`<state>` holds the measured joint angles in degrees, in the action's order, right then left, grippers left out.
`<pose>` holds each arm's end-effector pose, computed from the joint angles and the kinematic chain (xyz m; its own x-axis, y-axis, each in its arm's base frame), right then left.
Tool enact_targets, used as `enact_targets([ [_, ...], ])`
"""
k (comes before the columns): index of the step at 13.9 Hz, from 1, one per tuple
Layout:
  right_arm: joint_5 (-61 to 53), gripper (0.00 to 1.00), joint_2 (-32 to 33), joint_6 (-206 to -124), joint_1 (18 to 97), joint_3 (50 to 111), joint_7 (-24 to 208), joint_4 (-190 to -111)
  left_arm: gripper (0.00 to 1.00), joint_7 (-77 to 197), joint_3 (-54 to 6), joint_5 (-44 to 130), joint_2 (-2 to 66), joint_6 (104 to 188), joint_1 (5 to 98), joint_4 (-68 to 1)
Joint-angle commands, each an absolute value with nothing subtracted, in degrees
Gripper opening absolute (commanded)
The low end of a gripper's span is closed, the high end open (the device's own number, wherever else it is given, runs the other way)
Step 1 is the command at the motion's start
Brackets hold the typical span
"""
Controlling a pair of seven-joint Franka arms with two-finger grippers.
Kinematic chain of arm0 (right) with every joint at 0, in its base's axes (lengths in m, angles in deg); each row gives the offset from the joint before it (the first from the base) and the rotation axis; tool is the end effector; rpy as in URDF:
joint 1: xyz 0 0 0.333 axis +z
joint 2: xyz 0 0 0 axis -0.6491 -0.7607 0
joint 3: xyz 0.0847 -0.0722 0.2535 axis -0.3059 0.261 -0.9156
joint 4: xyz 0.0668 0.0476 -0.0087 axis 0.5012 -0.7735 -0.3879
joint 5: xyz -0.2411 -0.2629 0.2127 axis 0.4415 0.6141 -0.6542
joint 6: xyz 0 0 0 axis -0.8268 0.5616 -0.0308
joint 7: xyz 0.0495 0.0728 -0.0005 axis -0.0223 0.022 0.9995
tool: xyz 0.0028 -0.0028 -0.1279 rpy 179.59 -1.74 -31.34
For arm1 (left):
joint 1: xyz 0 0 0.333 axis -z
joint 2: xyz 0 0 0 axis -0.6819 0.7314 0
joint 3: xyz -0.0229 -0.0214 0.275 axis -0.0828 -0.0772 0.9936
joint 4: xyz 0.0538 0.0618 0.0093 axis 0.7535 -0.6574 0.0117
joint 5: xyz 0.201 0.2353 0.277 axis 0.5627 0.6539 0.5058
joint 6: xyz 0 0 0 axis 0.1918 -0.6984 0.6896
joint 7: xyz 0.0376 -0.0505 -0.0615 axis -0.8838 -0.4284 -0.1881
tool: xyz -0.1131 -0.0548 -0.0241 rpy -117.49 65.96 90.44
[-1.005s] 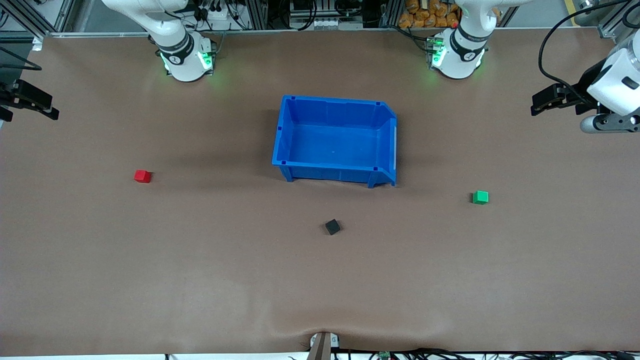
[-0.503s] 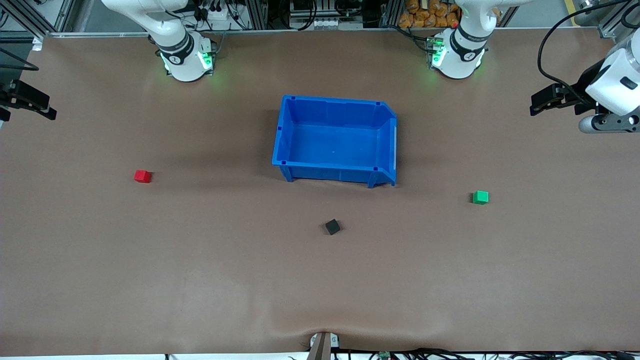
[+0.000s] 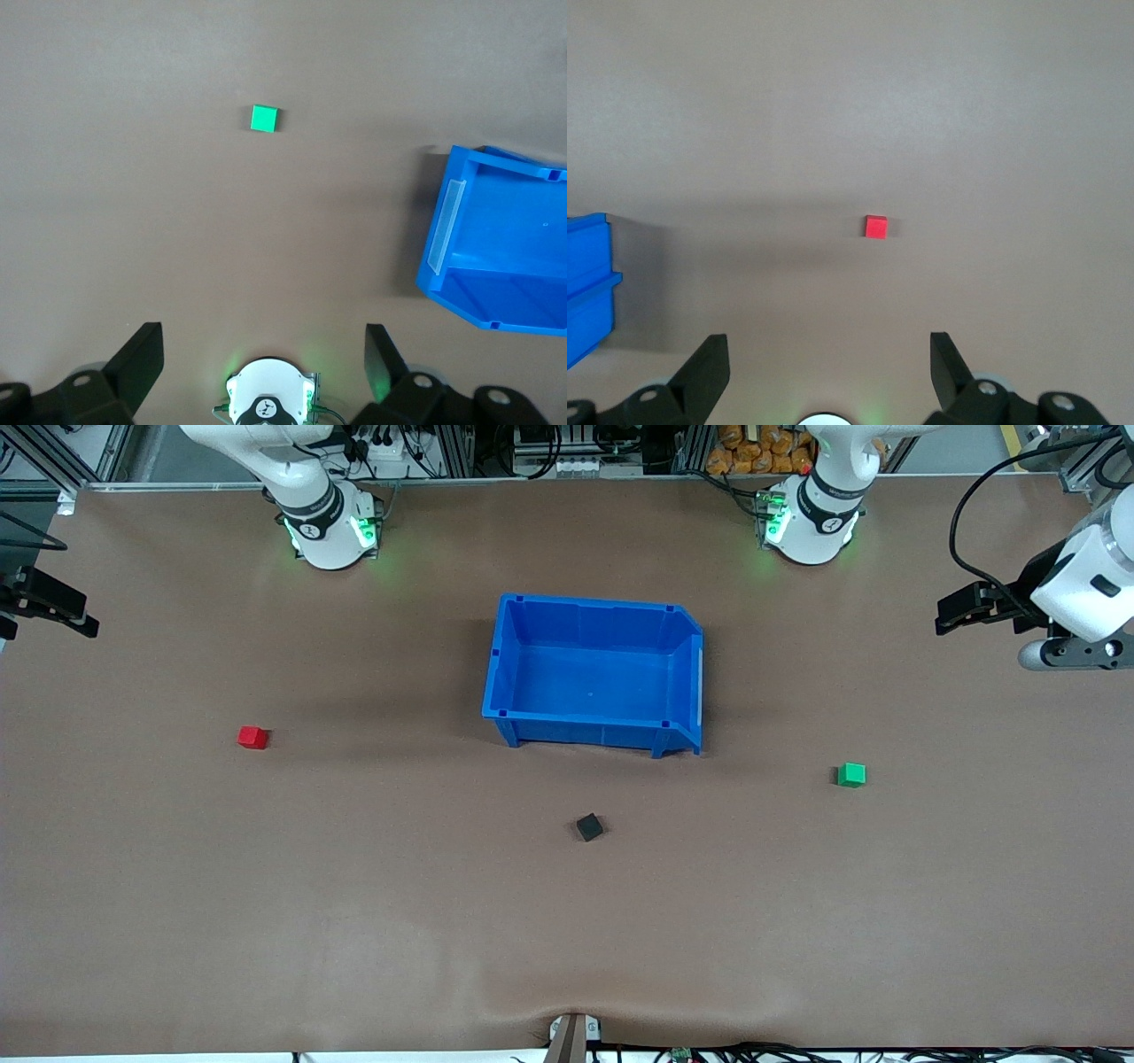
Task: Attach green and red cubes to black cube
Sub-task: 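Move the left gripper toward the green cube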
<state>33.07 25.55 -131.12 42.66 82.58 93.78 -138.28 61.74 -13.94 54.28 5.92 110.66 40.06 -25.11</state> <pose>0.5495 -0.0552 0.5965 0.9981 0.0179 -0.0584 0.0172 -0.9998 -0.0132 0.5523 -0.0445 0.5484 0.9877 -0.0044 -0.1565 -0.0121 -0.9987 -0.0485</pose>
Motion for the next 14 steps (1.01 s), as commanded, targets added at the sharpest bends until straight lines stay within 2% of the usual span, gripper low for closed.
enact_targets([
  [1, 33.89, 1.00, 27.05, -131.18, 43.82, 83.36, 94.10, -139.70, 1.00, 62.50, -14.03, 55.36, 6.68, 109.22, 40.27, -23.65],
  [14, 33.63, 1.00, 27.05, -131.27, 43.11, 83.01, 94.10, -139.70, 1.00, 62.15, -13.94, 55.45, 8.25, 107.47, 40.27, -24.53],
])
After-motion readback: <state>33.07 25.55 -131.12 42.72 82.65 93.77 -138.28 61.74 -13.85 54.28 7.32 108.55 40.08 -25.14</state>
